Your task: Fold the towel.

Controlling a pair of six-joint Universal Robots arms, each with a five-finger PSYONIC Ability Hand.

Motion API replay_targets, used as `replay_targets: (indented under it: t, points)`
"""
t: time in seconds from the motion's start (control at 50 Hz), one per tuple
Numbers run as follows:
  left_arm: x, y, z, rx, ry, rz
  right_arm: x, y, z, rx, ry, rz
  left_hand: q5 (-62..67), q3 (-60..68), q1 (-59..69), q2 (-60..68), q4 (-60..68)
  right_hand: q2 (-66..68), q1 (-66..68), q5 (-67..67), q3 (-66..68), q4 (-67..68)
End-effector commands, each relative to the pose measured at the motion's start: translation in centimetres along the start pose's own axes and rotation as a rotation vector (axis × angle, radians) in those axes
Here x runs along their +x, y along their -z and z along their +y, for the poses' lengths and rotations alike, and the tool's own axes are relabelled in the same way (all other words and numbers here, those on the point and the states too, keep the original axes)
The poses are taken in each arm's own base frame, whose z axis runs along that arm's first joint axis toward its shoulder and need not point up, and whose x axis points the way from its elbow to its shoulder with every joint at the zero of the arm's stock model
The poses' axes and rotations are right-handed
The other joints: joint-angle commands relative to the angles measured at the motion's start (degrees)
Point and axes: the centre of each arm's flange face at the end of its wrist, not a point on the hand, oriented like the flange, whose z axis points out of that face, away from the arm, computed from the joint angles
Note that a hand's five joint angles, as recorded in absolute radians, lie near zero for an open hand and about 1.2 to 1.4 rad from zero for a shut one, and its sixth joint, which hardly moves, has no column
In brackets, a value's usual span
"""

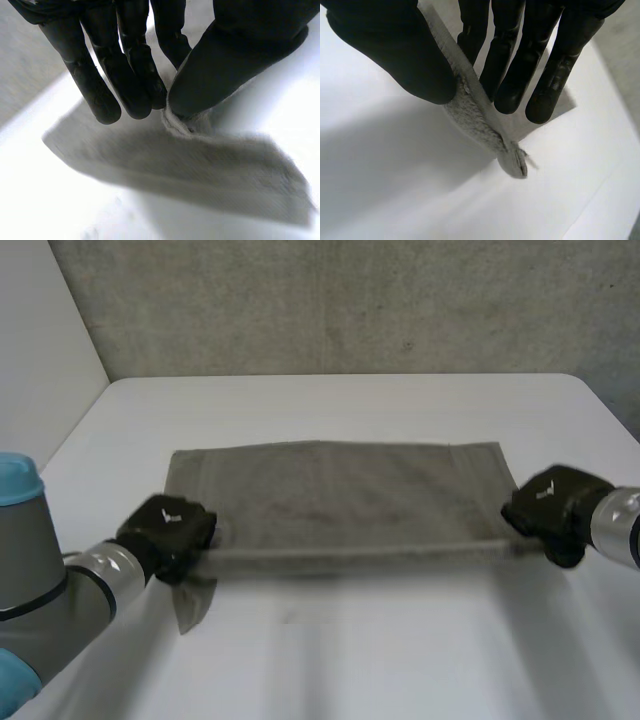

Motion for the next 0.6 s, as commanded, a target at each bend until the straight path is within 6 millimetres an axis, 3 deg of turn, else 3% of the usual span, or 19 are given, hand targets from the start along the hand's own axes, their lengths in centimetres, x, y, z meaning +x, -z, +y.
replay_targets:
  t: [0.02, 0.1, 0.16, 0.2, 0.22, 0.26, 0.28, 0.32, 0.34, 0.36, 0.38, 0.42, 0.44, 0.48, 0.54, 0.6]
  points:
    - [0.5, -0.8, 1.3, -0.088, -0.152, 0.063, -1.0, -1.7, 1.4, -0.106, 0.072, -0.058, 10.53, 10.31, 11.63, 10.25, 10.26, 12.66, 24.12, 14.14, 12.08, 11.84]
    - [-0.5, -2.6, 0.2, -0.045, -0.208, 0.033, -0.4, -4.8, 0.7, -0.065, 0.095, -0.009, 10.53, 10.31, 11.63, 10.25, 10.26, 12.66, 24.12, 14.14, 12.08, 11.84]
    - [-1.1, -3.6, -0.3, -0.021, -0.213, 0.013, -0.3, -6.0, 0.2, -0.036, 0.107, 0.018, 10.53, 10.31, 11.63, 10.25, 10.26, 12.66, 24.12, 14.14, 12.08, 11.84]
    - [-2.3, -5.5, -1.9, 0.042, -0.235, -0.033, 1.0, -8.2, -1.5, 0.033, 0.121, 0.128, 10.53, 10.31, 11.63, 10.25, 10.26, 12.66, 24.12, 14.14, 12.08, 11.84]
    - [-2.4, -5.6, -1.9, 0.042, -0.235, -0.034, 1.0, -8.2, -1.6, 0.033, 0.121, 0.129, 10.53, 10.31, 11.63, 10.25, 10.26, 12.66, 24.12, 14.14, 12.08, 11.84]
    - [-4.7, -7.6, -5.3, 0.171, -0.267, -0.142, 4.1, -8.9, -4.6, 0.142, 0.115, 0.317, 10.53, 10.31, 11.63, 10.25, 10.26, 12.66, 24.12, 14.14, 12.08, 11.84]
    - [-4.8, -7.6, -5.3, 0.172, -0.267, -0.142, 4.1, -8.9, -4.6, 0.143, 0.115, 0.318, 10.53, 10.31, 11.63, 10.25, 10.26, 12.66, 24.12, 14.14, 12.08, 11.84]
    - [-8.1, -8.1, -10.9, 0.375, -0.303, -0.31, 8.7, -7.7, -9.0, 0.34, 0.093, 0.57, 10.53, 10.31, 11.63, 10.25, 10.26, 12.66, 24.12, 14.14, 12.08, 11.84]
    - [-8.1, -8.1, -10.9, 0.376, -0.303, -0.311, 8.7, -7.7, -9.0, 0.341, 0.093, 0.572, 10.53, 10.31, 11.63, 10.25, 10.26, 12.66, 24.12, 14.14, 12.08, 11.84]
    - [-9.9, -7.7, -13.7, 0.481, -0.314, -0.406, 10.9, -6.4, -11.1, 0.455, 0.075, 0.697, 10.53, 10.31, 11.63, 10.25, 10.26, 12.66, 24.12, 14.14, 12.08, 11.84]
    - [-9.9, -7.7, -13.7, 0.482, -0.314, -0.407, 10.9, -6.3, -11.1, 0.457, 0.075, 0.699, 10.53, 10.31, 11.63, 10.25, 10.26, 12.66, 24.12, 14.14, 12.08, 11.84]
    - [-12.6, -5.5, -18.7, 0.68, -0.311, -0.57, 14.0, -2.6, -14.1, 0.664, 0.05, 0.905, 10.53, 10.31, 11.63, 10.25, 10.26, 12.66, 24.12, 14.14, 12.08, 11.84]
    - [-12.6, -5.5, -18.8, 0.681, -0.311, -0.57, 14.0, -2.6, -14.1, 0.665, 0.05, 0.906, 10.53, 10.31, 11.63, 10.25, 10.26, 12.66, 24.12, 14.14, 12.08, 11.84]
    - [-13.8, -2.9, -21.4, 0.805, -0.282, -0.631, 14.7, 0.0, -15.2, 0.763, 0.051, 0.995, 10.53, 10.31, 11.63, 10.25, 10.26, 12.66, 24.12, 14.14, 12.08, 11.84]
    - [-13.9, -2.2, -21.7, 0.821, -0.261, -0.627, 14.3, 0.2, -15.0, 0.77, 0.06, 0.978, 10.53, 10.31, 11.63, 10.25, 10.26, 12.66, 24.12, 14.14, 12.08, 11.84]
    - [-13.2, -2.1, -20.1, 0.77, -0.224, -0.577, 12.7, -0.2, -14.2, 0.766, 0.07, 0.905, 10.53, 10.31, 11.63, 10.25, 10.26, 12.66, 24.12, 14.14, 12.08, 11.84]
